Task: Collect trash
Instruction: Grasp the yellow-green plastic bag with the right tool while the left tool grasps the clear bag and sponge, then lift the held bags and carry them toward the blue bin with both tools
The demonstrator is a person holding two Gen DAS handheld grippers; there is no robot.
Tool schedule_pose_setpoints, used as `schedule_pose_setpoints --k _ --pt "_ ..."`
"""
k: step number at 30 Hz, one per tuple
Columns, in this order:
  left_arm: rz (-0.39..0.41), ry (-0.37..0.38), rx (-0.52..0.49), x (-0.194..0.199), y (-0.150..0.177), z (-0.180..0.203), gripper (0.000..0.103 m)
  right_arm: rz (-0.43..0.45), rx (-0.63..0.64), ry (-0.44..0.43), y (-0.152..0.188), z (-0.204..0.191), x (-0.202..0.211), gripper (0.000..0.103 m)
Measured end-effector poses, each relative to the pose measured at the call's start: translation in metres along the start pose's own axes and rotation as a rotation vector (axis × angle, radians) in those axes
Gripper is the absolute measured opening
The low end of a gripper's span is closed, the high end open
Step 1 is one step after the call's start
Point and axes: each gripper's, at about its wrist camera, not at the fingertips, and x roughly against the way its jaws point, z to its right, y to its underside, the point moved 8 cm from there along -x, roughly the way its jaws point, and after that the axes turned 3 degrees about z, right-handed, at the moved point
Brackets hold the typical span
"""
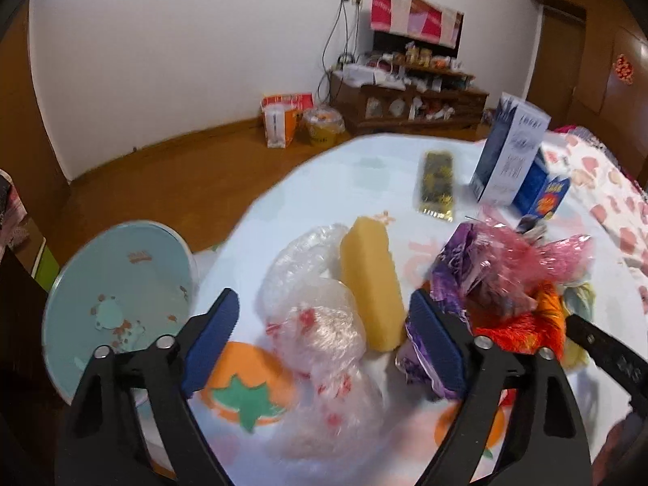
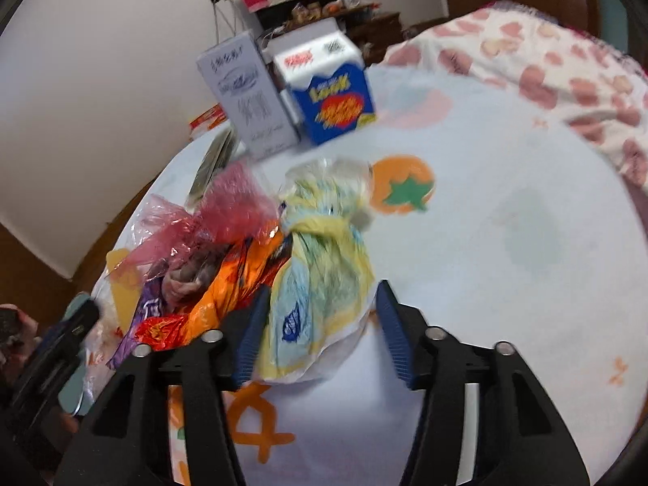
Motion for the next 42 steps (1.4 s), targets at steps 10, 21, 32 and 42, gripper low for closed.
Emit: schedule_pose_setpoints --k 10,21,32,42 --pt "-0.075 0.129 0.053 -0.026 0.015 0.018 0.05 0.092 0.02 -0.01 0.003 -0.002 0.042 0.022" --pt "0.039 0.122 -0.043 0.04 0.018 0.014 0.046 0.207 0.06 0.026 0.023 0.001 0.101 0.022" --pt "0.103 0.079 -0.129 0.1 0.035 0.003 0.046 0.223 0.138 -0.025 0.046 -0.031 0.128 0.022" --pt "0.114 0.04 -0.136 0.122 0.046 -0.022 0.046 0.222 0.205 -0.078 0.061 -0.068 0.139 0.022"
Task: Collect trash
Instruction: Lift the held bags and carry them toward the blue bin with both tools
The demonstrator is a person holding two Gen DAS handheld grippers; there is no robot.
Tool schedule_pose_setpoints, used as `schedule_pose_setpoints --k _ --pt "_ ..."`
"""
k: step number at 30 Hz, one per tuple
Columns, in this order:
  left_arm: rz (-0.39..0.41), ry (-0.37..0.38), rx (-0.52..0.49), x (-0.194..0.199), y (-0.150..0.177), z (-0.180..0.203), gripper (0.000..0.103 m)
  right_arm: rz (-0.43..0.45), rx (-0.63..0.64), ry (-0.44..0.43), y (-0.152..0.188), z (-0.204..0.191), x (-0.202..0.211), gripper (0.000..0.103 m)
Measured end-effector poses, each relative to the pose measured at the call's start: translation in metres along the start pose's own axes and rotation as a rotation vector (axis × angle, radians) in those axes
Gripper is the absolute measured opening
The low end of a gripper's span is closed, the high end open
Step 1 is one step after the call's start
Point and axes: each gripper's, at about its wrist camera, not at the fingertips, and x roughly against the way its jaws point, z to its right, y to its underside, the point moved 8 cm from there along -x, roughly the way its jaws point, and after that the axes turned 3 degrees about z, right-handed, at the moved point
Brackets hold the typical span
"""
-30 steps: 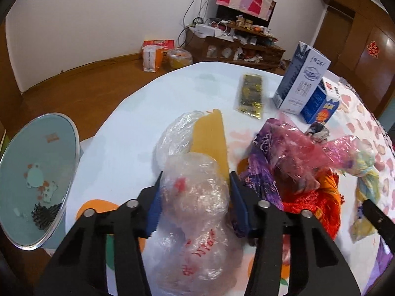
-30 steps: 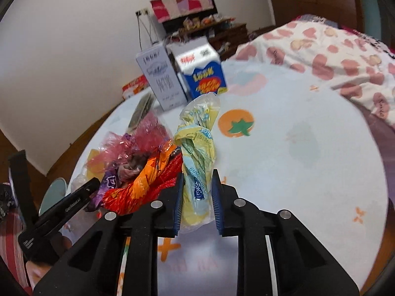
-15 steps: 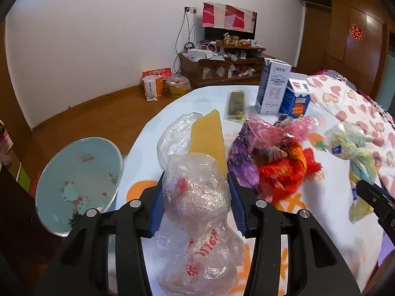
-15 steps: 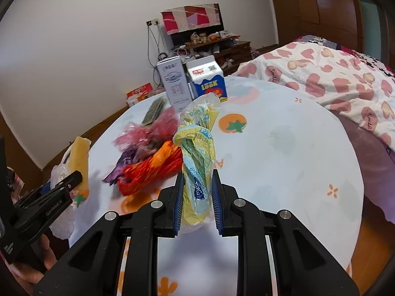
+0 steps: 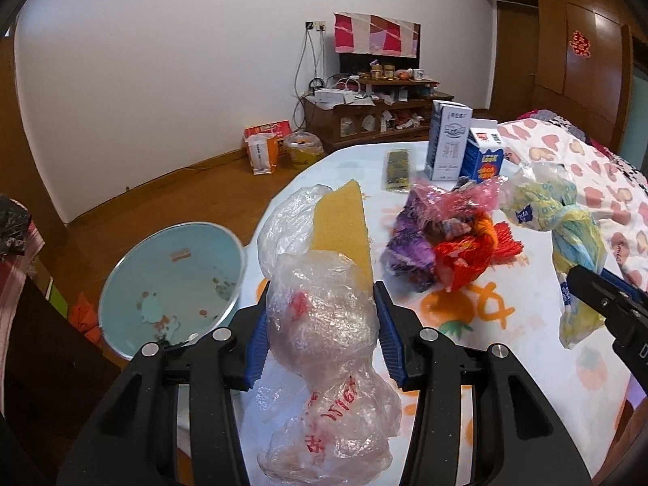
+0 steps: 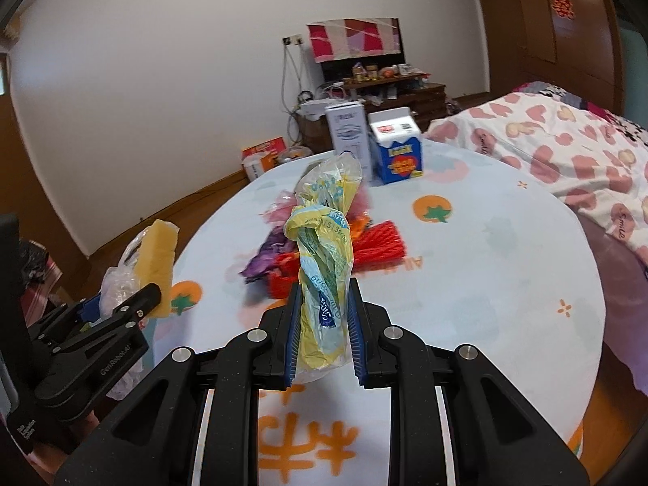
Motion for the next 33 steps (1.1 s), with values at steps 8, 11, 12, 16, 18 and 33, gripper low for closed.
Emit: schedule_pose_setpoints --k 8,11,12,16,18,33 --pt "0.003 -0.034 0.022 0.008 0.009 -0.029 0.046 -0.025 0.052 -0.054 0.009 -0.033 -0.005 0.022" --pt "-0.001 -0.059 0.035 0.009 0.011 -0.043 0.046 -0.037 0.068 -0.081 0.012 -0.047 -0.008 0.022" --pt "-0.003 -0.063 0.043 0.009 0.012 -0.048 0.046 -0.041 0.076 -0.091 0.012 -0.052 -0.009 0.022" --pt "-0.003 -0.099 0.064 0.009 0.013 -0.069 0.046 -0.047 0.109 -0.122 0.013 -0.072 -0.013 0.022" --pt "-0.004 -0.114 0.075 0.01 0.014 -0.08 0.046 -0.056 0.116 -0.141 0.014 -0.082 -0.016 0.022" --pt "-0.024 -0.209 0.13 0.0 0.015 -0.147 0.046 -0.097 0.183 -0.243 0.016 -0.154 -0.043 0.022"
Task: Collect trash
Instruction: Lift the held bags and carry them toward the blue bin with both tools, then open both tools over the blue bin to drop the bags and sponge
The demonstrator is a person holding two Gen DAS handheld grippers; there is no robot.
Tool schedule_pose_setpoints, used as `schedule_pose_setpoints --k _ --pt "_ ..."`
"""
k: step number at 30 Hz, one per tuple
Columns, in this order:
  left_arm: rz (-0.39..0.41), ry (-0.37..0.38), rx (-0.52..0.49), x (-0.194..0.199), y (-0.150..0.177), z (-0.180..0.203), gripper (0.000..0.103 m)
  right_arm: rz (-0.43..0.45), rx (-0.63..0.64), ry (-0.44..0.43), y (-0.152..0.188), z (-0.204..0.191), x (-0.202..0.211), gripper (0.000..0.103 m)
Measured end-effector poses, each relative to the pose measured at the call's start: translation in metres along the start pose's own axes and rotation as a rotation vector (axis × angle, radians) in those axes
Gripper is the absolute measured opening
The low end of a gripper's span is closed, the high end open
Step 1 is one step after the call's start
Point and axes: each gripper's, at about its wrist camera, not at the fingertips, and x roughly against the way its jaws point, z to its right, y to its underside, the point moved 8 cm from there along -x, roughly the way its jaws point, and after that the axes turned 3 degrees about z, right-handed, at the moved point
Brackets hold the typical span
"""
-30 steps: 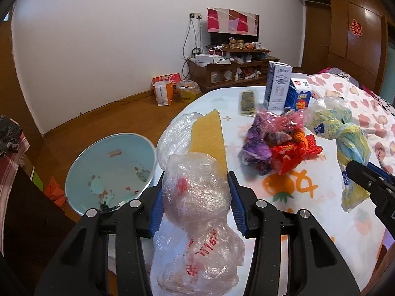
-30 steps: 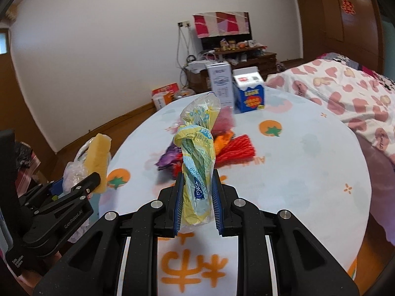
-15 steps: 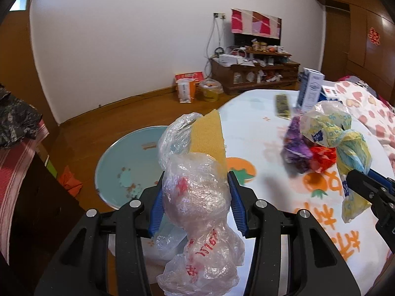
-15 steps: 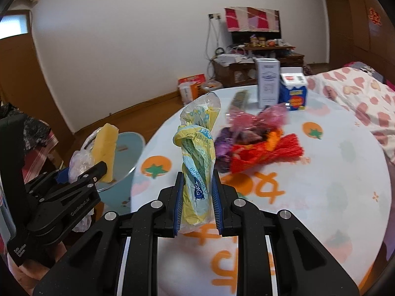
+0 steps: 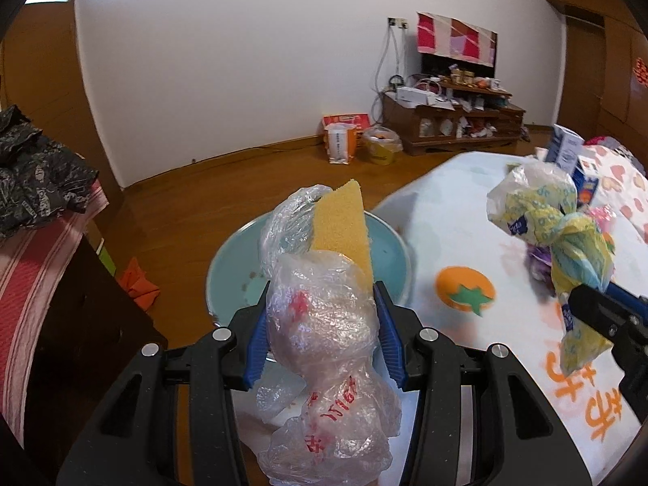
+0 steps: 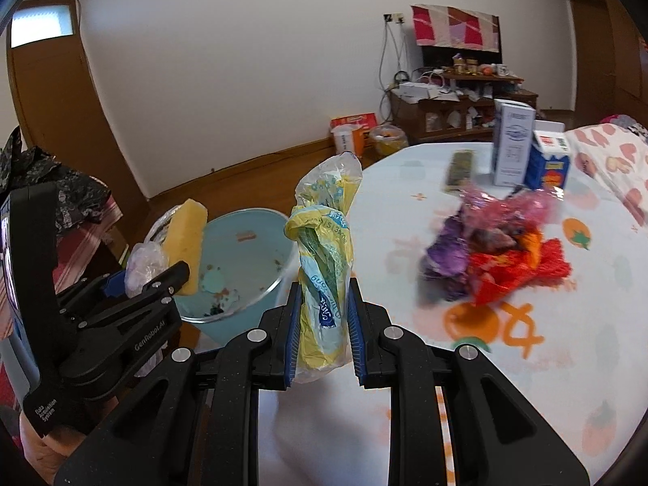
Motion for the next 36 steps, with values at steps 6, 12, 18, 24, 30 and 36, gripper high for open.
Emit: schedule_pose_setpoints --k 6,12,18,24,30,36 --pt "0.001 -0.043 0.028 -0.012 -0.01 -0.026 0.046 -0.032 0.0 -0.045 -0.005 -0.024 -0.024 0.022" --pt "-0.015 -0.083 0.038 -0.029 -0.017 -0.046 0.046 -0.054 0.025 -0.057 -0.012 -0.046 -0.051 0.022" --pt "-0.064 -0.108 0.025 -0.058 -0.016 -0.055 0.046 -0.106 0.028 -0.056 -0.011 -0.059 -0.086 0.023" --pt "-0.105 -0.14 0.016 -0.082 -0.012 -0.065 0.046 -0.176 -0.002 -0.07 -0.004 -0.069 -0.122 0.023" --pt "-0.132 -0.156 0.009 -0.097 -0.009 -0.072 0.046 -0.219 -0.003 -0.091 0.004 -0.077 -0.146 0.025" --pt "-0.148 -0.158 0.004 -0.108 -0.004 -0.071 0.047 -0.225 -0.02 -0.167 0.004 -0.083 -0.152 0.042"
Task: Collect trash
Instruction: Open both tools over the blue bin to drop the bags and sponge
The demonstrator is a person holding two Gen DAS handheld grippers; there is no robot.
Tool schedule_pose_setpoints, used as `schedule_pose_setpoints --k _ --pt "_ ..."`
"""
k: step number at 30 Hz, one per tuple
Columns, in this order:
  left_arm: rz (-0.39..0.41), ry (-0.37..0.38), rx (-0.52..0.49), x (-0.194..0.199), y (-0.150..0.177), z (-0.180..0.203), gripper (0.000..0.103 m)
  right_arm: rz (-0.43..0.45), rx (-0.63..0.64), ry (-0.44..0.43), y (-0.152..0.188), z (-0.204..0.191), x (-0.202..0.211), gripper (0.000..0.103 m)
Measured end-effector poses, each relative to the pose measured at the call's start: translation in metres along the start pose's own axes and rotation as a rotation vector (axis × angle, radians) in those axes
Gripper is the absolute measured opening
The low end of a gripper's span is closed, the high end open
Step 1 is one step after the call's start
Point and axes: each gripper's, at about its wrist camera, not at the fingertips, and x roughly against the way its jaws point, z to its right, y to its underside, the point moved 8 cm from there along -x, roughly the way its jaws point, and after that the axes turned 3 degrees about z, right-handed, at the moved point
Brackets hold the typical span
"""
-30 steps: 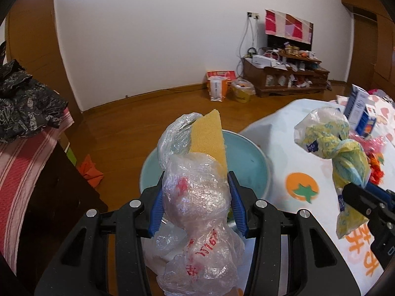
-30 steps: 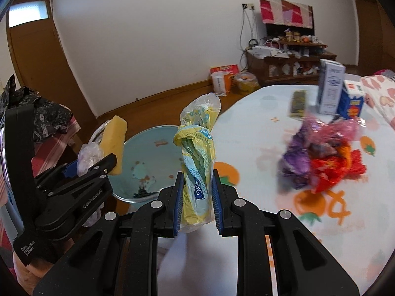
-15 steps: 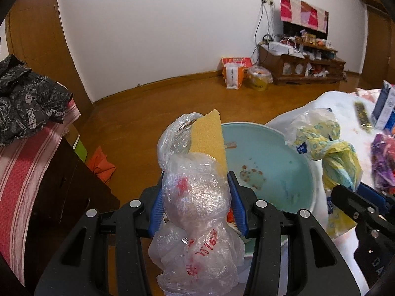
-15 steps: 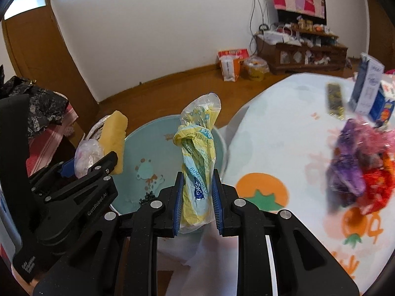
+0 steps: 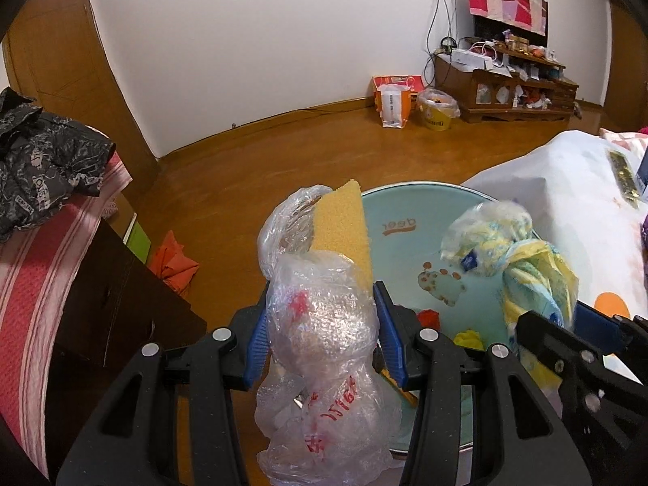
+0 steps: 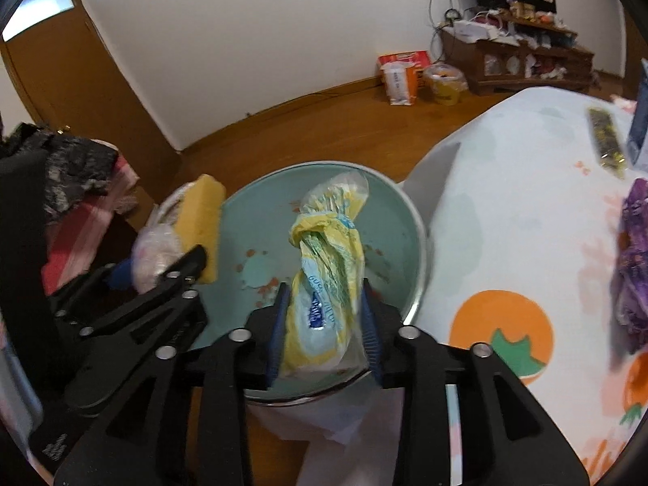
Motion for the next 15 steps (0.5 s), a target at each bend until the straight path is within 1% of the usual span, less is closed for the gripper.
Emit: schedule_pose_setpoints --k 5,6,7,8,9,10,11,12,14,15 --pt "-0.006 0.005 0.001 -0.002 0.001 0.001 0.048 0.053 0.029 -0.024 -0.006 -0.004 0.013 0.047" --pt "-0.009 0.003 -0.001 -0.002 0.002 0.0 0.05 0.067 0.04 -0.016 -0.007 -0.004 0.018 0.048" --pt "-0.009 0.001 0.0 -0.001 0.002 -0.001 0.054 0.078 0.044 -0.004 -0.008 -0.003 0.022 0.048" --pt "-0.004 0.005 0.003 0.0 0.001 -0.002 0.056 0.089 0.048 0.009 -0.009 -0.001 0.027 0.048" --pt "-0.001 0.007 0.005 0.002 0.001 -0.002 0.06 0.1 0.054 0.029 -0.008 0.0 0.032 0.048" --pt "0.004 0.01 0.006 0.004 0.0 -0.003 0.066 0.108 0.063 0.05 -0.008 0.002 0.037 0.048" --pt "0.013 0.018 0.011 0.007 0.0 -0.005 0.069 0.119 0.074 0.077 -0.006 0.004 0.042 0.048" --pt "0.021 0.023 0.015 0.011 0.0 -0.006 0.075 0.133 0.088 0.107 -0.003 0.008 0.05 0.05" --pt "0.043 0.028 0.023 0.02 -0.001 -0.009 0.079 0.16 0.109 0.159 0.004 0.017 0.064 0.055" --pt "0.054 0.015 0.029 0.025 0.0 -0.013 0.084 0.178 0.117 0.179 0.009 0.024 0.073 0.058"
